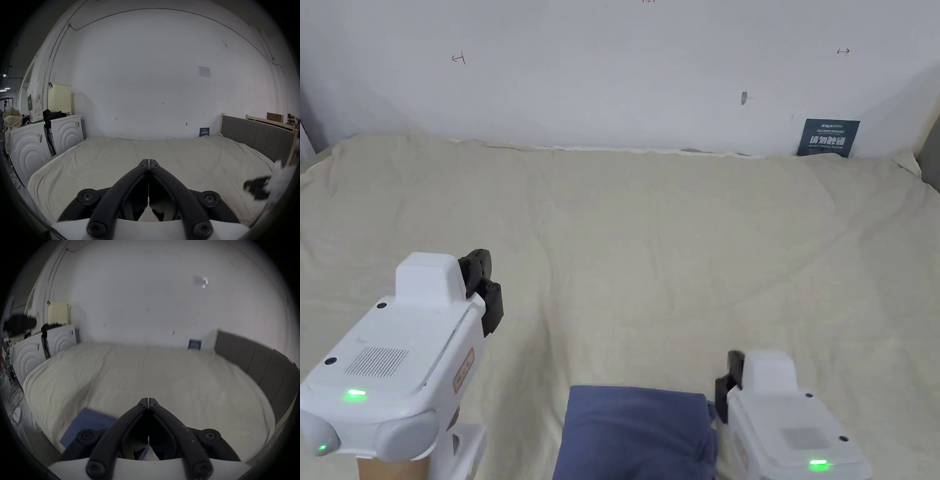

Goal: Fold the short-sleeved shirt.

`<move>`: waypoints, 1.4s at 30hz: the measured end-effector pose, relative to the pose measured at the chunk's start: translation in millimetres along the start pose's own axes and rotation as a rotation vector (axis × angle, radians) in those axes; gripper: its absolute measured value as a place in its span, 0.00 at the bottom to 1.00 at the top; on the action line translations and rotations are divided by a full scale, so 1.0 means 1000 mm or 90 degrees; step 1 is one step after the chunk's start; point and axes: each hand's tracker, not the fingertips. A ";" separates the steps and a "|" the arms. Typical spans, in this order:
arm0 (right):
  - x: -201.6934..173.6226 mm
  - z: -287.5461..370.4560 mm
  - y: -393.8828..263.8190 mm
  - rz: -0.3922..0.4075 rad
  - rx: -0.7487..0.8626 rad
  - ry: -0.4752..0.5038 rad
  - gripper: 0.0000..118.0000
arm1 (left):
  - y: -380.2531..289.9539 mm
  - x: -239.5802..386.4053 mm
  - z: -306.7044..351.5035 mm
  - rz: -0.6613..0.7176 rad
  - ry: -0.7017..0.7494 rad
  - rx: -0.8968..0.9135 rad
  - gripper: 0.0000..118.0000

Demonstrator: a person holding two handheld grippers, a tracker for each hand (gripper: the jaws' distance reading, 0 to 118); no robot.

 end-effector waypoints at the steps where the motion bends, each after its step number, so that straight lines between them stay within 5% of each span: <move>1: -0.005 -0.009 -0.009 -0.001 -0.029 0.002 0.02 | -0.001 -0.001 -0.001 0.003 -0.001 -0.003 0.00; 8: -0.021 -0.064 -0.072 -0.026 -0.179 0.011 0.02 | -0.015 -0.004 -0.010 0.015 -0.008 -0.033 0.00; 18: -0.023 -0.072 -0.100 -0.031 -0.151 -0.001 0.01 | -0.057 -0.002 -0.035 0.108 -0.075 -0.194 0.07; 20: -0.022 -0.073 -0.099 -0.030 -0.148 0.001 0.01 | -0.073 -0.003 -0.048 0.161 -0.113 -0.280 0.31; 23: -0.023 -0.071 -0.098 -0.028 -0.151 0.002 0.01 | -0.103 -0.003 -0.072 0.261 -0.171 -0.417 0.93; 24: -0.023 -0.071 -0.098 -0.025 -0.151 0.002 0.01 | -0.115 -0.002 -0.080 0.283 -0.188 -0.458 1.00; 32: -0.018 -0.072 -0.100 -0.032 -0.148 0.013 0.01 | -0.177 0.009 -0.114 0.291 -0.218 -0.615 0.92; 36: -0.016 -0.073 -0.101 -0.042 -0.147 0.019 0.01 | -0.189 0.017 -0.121 0.302 -0.277 -0.659 0.56; 42: -0.010 -0.073 -0.101 -0.061 -0.148 0.030 0.01 | -0.190 0.026 -0.120 0.314 -0.303 -0.656 0.26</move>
